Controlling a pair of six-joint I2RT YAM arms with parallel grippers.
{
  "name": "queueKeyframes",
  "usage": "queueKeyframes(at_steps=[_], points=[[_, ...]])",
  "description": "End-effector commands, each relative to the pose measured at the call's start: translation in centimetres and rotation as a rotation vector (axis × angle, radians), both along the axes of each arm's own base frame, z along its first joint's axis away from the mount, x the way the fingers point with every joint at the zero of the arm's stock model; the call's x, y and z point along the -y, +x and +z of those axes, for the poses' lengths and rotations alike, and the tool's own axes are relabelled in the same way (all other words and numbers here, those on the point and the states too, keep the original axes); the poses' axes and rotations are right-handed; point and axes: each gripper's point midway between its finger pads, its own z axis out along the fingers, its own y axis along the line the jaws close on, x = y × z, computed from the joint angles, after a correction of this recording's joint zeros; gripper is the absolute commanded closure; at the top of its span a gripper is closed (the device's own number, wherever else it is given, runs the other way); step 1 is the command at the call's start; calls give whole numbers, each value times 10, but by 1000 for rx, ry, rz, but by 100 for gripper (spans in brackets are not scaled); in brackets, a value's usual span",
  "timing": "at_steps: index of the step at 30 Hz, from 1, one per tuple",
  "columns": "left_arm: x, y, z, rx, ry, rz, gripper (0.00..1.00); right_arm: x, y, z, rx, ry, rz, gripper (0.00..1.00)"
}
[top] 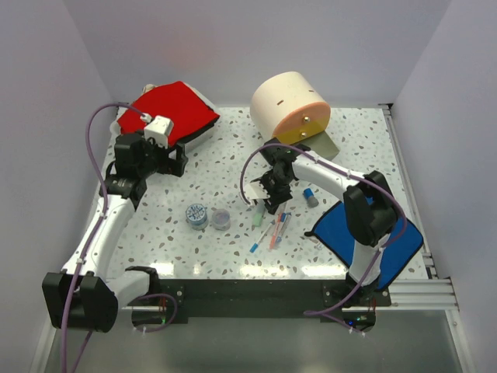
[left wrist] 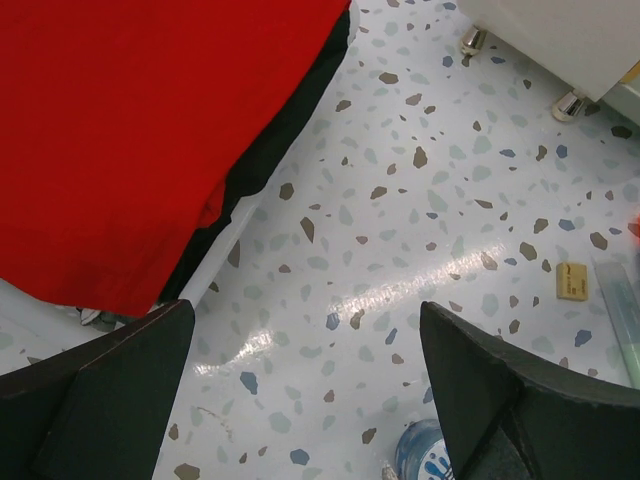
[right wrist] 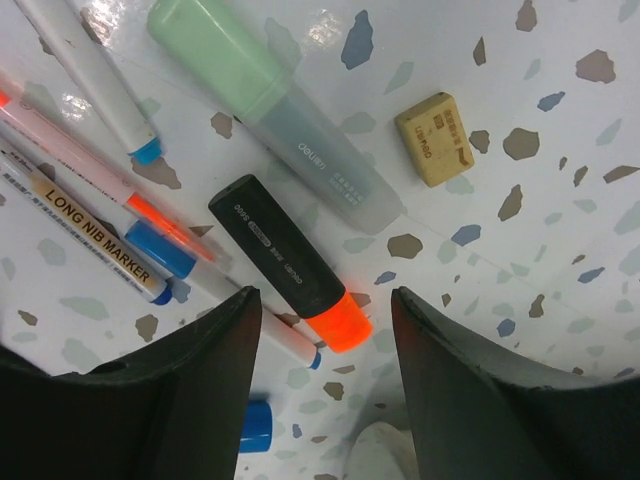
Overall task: Sort the stationery into containers
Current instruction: Pick up the pen from the center of the board.
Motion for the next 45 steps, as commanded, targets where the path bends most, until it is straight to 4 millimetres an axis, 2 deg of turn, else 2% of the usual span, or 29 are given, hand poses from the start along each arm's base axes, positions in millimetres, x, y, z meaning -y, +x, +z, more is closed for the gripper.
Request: queueKeyframes(at_steps=[1,5,13,19,32,33,35,38,41,42,45], points=[[-7,7,21,44,-28,19,0,-5,12,-5,34,-17,62,43],[-14,11,18,40,-28,38,0,-1,9,-11,-2,-55,84,47],[-17,15,20,41,-42,44,0,6,6,-22,-23,-100,105,49],[-17,14,18,34,-52,43,0,14,-3,-34,-61,-130,103,49],[-14,13,14,19,-70,35,0,14,-4,-55,-109,-163,114,52],[-23,14,15,23,-71,58,0,13,-4,-56,-113,-162,116,53],[-25,14,15,22,-70,64,0,11,-5,-58,-127,-167,123,74],[-27,14,17,25,-70,72,0,8,-7,-47,-156,-156,93,99],[-28,14,20,39,-77,75,0,2,-3,-15,-109,-94,46,100],[-28,13,18,39,-81,74,0,0,-2,7,-67,-54,38,100],[-26,13,20,58,-86,67,0,-7,0,46,-18,20,1,100]])
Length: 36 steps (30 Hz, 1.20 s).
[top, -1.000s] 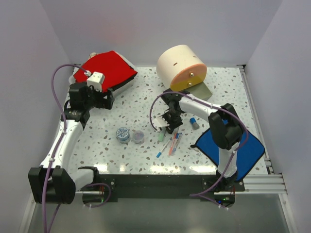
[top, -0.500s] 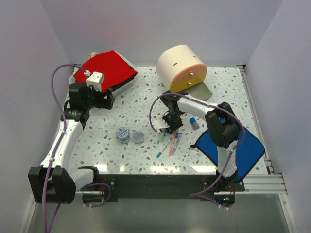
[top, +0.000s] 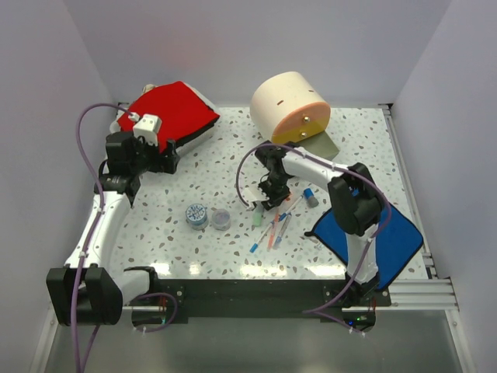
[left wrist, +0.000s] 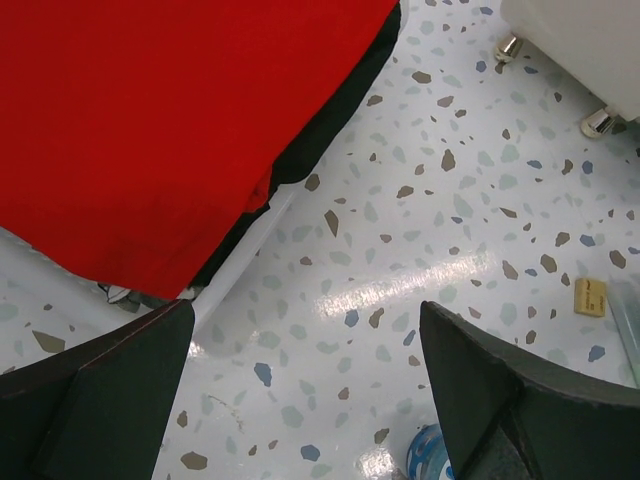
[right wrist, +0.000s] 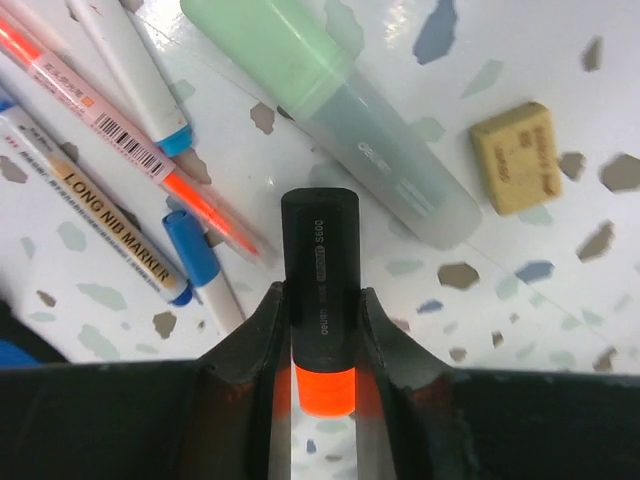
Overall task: Sort the stationery into containers
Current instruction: Pick up the pen from the center of the board, then place the pen in the drawer.
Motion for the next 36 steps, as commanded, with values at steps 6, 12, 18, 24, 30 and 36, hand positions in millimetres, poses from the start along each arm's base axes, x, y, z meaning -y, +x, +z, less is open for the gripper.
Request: queueKeyframes(at_steps=[6,12,18,24,30,36], points=[[5,8,29,108,-39,-26,0,-14,12,148,232,240,-177,100],[12,10,33,105,-96,-35,0,9,50,155,370,226,-291,100],[11,11,36,110,-93,-30,0,36,92,146,415,188,-348,100],[11,10,37,107,-90,-26,0,63,129,138,431,157,-382,100],[10,12,35,103,-89,-25,0,70,144,124,434,128,-388,84],[10,13,39,116,-93,-24,0,74,134,126,426,119,-382,60]])
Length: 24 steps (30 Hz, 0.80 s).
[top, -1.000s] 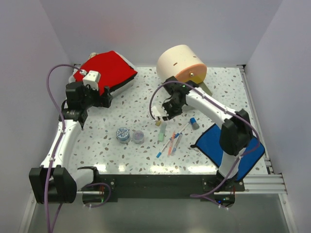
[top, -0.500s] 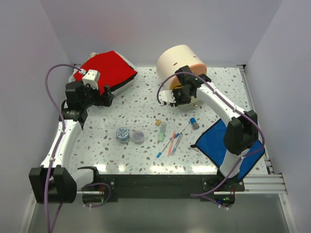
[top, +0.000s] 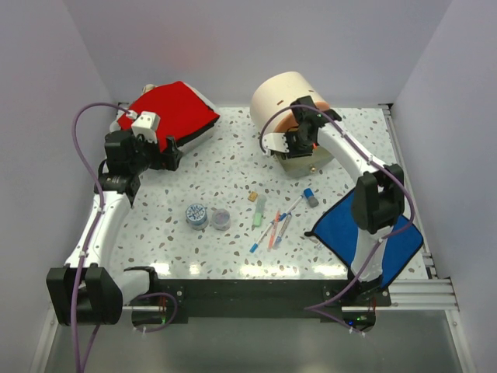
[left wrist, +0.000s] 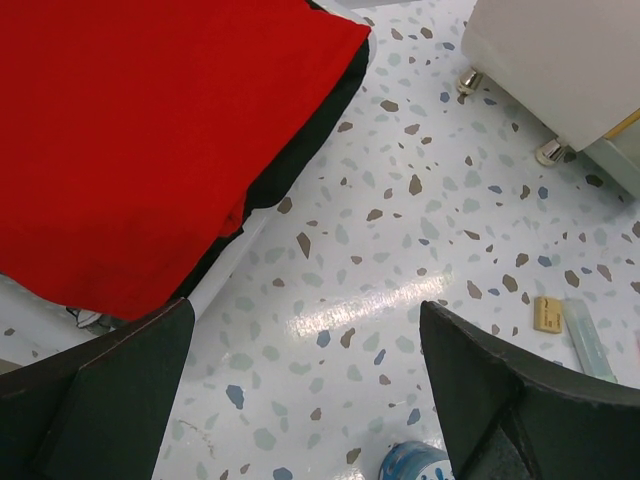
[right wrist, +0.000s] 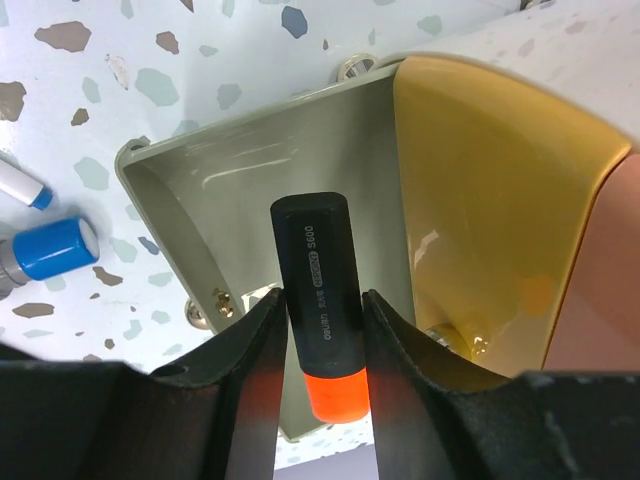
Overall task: Sort the stationery into containers
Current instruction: Place the pen in the drawer.
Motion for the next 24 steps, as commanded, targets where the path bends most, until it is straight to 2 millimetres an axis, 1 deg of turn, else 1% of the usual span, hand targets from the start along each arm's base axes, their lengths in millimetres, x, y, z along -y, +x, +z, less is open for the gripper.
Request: queueKeyframes(at_steps=[1,2,4,5,8,9,11,12,13,14,15,17,18,19,20,21,22,23,24], points=[[-1,9,27,83,-17,2,0,1,-1,22,54,-2,13,58],[-1,8,25,80,-21,3,0,2,-3,32,74,5,11,56],[1,7,26,89,-33,3,0,4,-7,39,86,16,-13,52],[1,7,25,95,-37,4,0,7,-9,49,106,21,-23,51],[2,5,26,105,-48,2,0,9,-19,61,97,38,-36,51],[4,4,28,111,-52,-7,0,9,-24,73,100,60,-57,51],[4,2,32,121,-50,-11,0,0,-34,85,78,128,-71,51],[5,1,33,127,-42,-17,0,-4,-37,103,97,168,-80,51],[4,1,36,135,-35,-19,0,-14,-42,110,83,223,-66,51],[4,-1,39,147,-26,-22,0,-19,-46,117,73,263,-74,51],[0,-1,40,157,1,-14,0,-24,-54,125,64,291,-53,50],[-6,-3,42,167,36,12,0,-43,-72,123,33,317,36,49],[-13,-3,42,178,81,30,0,-48,-83,105,-5,290,70,49],[-17,-4,39,174,97,43,0,-64,-98,96,-26,271,133,49],[-20,-7,38,170,110,51,0,-70,-108,80,-56,237,192,50],[-22,-9,36,168,124,57,0,-77,-116,73,-77,223,228,50],[-23,-10,33,160,126,59,0,-91,-124,63,-102,215,273,49],[-24,-13,31,151,125,64,0,-99,-126,58,-111,215,296,49],[-25,-14,30,141,108,83,0,-109,-133,52,-135,212,333,49]])
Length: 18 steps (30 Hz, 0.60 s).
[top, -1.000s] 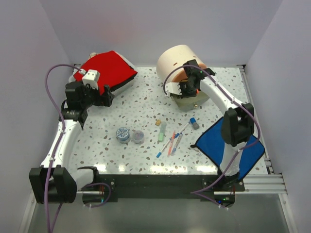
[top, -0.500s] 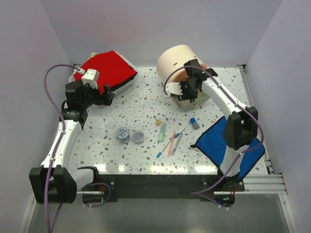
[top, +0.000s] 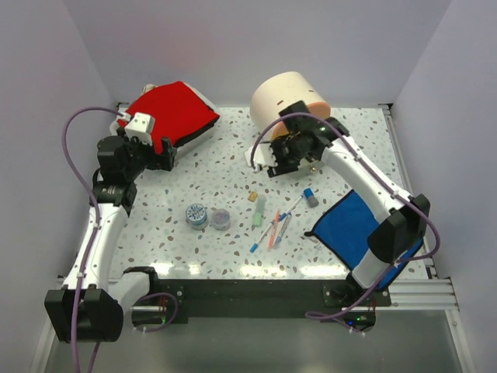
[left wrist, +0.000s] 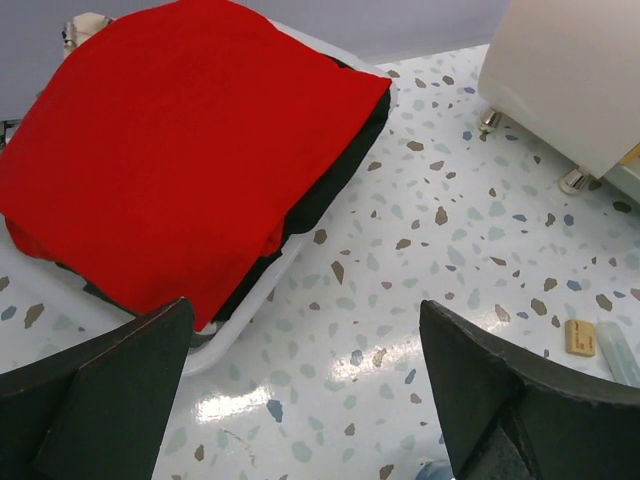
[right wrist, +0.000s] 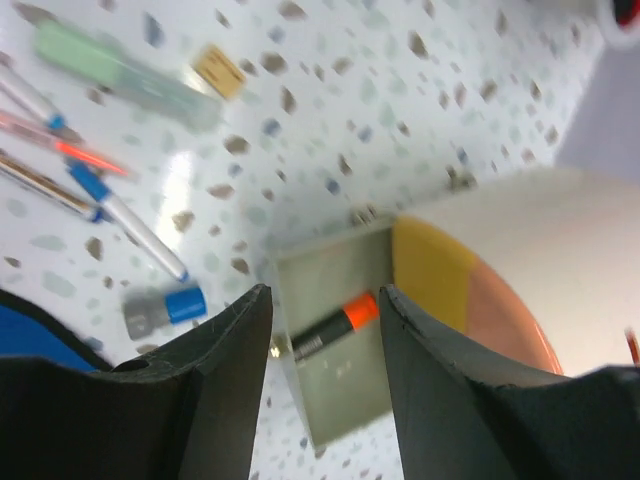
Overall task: Sort the stationery into containers
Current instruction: Place the pen in the drawer, then pick up the pen from the center of the board.
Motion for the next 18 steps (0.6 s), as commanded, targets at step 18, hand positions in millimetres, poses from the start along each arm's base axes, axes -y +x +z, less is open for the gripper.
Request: queueKeyframes(at_steps=[18], points=[[-43,-19,-22,-71,-27,161,0,-50,-84,-144,-241,-281,679,49]])
